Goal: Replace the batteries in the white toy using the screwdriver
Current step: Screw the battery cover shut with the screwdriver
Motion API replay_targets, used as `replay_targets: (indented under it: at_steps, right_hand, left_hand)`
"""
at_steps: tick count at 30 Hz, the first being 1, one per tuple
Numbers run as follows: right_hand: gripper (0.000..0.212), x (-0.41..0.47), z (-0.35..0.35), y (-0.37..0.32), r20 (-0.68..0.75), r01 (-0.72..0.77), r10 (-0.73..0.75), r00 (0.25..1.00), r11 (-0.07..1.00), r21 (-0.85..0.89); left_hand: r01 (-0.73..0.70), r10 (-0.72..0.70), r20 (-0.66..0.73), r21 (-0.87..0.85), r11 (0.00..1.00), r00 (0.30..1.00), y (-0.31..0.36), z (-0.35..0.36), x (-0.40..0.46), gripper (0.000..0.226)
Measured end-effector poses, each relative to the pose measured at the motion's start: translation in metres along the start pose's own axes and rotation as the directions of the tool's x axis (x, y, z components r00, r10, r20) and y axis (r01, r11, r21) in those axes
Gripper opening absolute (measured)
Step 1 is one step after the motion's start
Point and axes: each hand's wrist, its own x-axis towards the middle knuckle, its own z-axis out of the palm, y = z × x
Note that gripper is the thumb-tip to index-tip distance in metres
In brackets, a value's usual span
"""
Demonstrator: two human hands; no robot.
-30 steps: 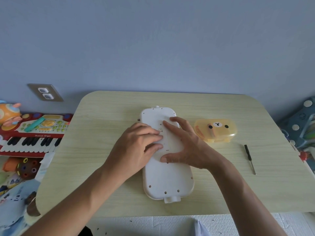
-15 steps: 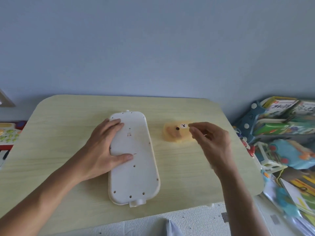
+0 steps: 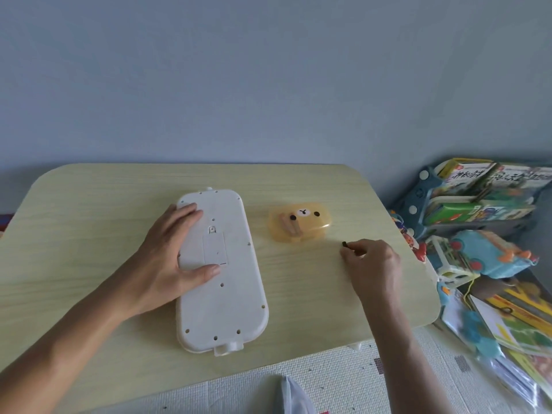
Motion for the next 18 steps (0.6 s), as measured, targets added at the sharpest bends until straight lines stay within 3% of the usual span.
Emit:
replay_targets:
  at_steps: [4,7,10,13,15,18]
  right_hand:
    - [0.017,0.001,0.005,0.001,0.008,0.042,-0.042,0.999,0.997,-0.062]
    - [0.015,0.002,-0.009,-0.013,-0.062,0.094,-0.094,0.994,0.996,-0.007]
    - [0.013,-0.004,-0.025,-0.05,-0.08,0.105,-0.083,0.993,0.938,0.331]
    - [0.011,-0.015,-0.023,-0.098,0.11,0.038,-0.173,0.979,0.681,0.732]
    - [0.009,-0.023,-0.011,-0.125,0.203,0.008,-0.288,0.936,0.594,0.805]
    - [0.005,-0.034,0.014,-0.155,0.285,0.001,-0.395,0.873,0.587,0.81]
  left_hand:
    - [0.017,-0.017,0.012,-0.014,1.0,1.0,0.002,-0.002,-0.002,0.114]
    - [0.036,-0.036,0.04,-0.02,0.999,0.999,0.003,-0.003,-0.002,0.115]
    - [0.049,-0.049,0.054,-0.006,0.999,0.997,0.005,-0.002,-0.001,0.117]
    - [0.058,-0.059,0.055,0.008,0.998,0.997,0.006,-0.002,-0.001,0.117]
    - [0.052,-0.053,0.049,0.022,0.998,0.997,0.006,-0.001,-0.001,0.117]
    - [0.055,-0.055,0.03,0.013,0.998,0.998,0.006,0.0,-0.001,0.117]
